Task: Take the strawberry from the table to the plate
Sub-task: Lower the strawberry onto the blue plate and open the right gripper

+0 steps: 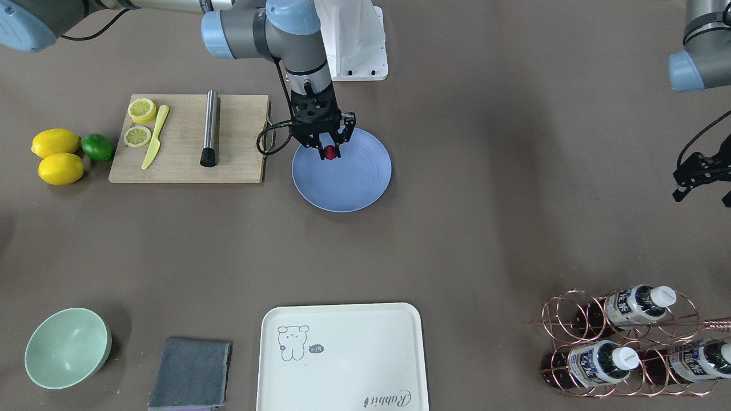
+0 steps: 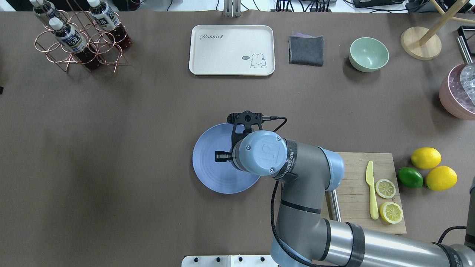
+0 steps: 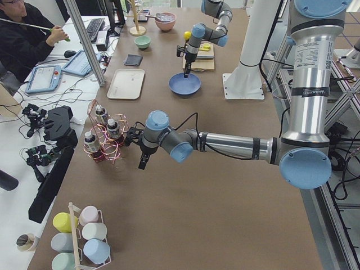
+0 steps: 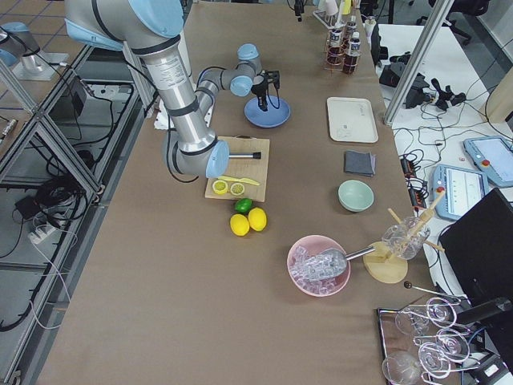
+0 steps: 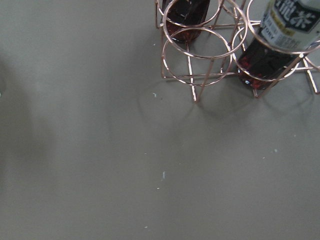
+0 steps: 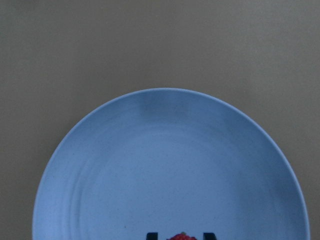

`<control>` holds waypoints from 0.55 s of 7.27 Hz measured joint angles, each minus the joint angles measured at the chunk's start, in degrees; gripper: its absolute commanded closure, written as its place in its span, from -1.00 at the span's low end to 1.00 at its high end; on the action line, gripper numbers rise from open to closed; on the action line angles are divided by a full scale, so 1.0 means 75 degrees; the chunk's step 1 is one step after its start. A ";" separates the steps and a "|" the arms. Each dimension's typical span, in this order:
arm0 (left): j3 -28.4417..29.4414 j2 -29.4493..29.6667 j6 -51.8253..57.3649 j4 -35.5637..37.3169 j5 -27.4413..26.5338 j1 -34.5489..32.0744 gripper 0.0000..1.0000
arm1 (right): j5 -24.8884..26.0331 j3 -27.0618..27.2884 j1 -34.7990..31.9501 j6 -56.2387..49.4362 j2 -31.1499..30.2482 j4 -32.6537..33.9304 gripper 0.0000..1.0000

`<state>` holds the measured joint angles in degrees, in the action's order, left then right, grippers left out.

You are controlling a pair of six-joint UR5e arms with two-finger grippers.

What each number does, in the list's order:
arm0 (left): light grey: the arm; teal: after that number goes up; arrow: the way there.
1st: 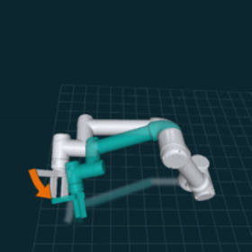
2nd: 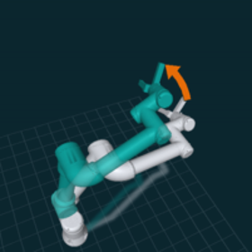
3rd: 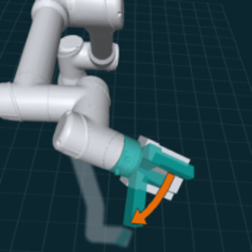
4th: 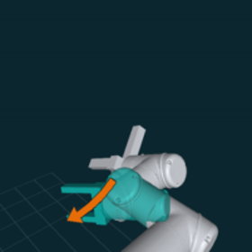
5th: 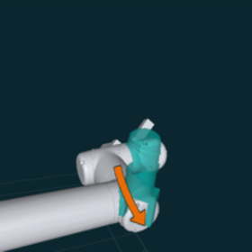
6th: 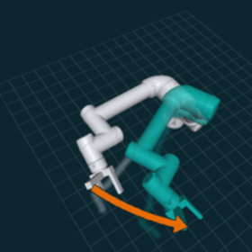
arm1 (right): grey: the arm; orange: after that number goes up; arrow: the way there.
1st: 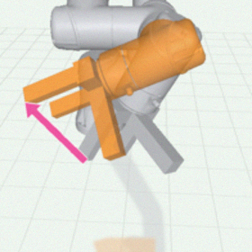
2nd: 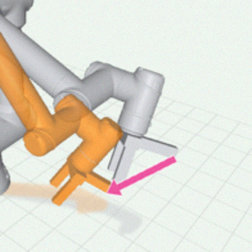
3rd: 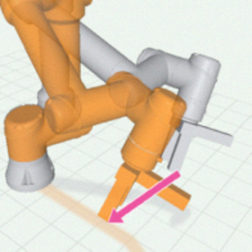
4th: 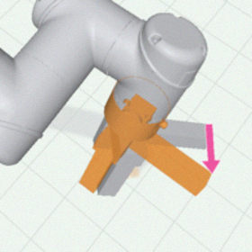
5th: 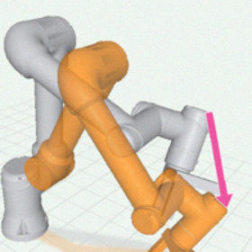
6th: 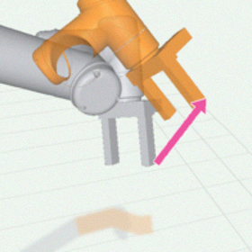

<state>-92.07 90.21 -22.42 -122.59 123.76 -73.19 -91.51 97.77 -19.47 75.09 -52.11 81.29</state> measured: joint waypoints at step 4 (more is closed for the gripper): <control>0.0112 0.0020 0.0556 0.0356 0.0034 -0.0140 -0.96 | 0.0115 -0.0512 0.0001 -0.0123 0.0329 -0.0039 -0.97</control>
<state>-91.23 90.36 -18.25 -119.92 124.01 -74.24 -90.65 93.93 -19.46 74.17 -49.64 80.99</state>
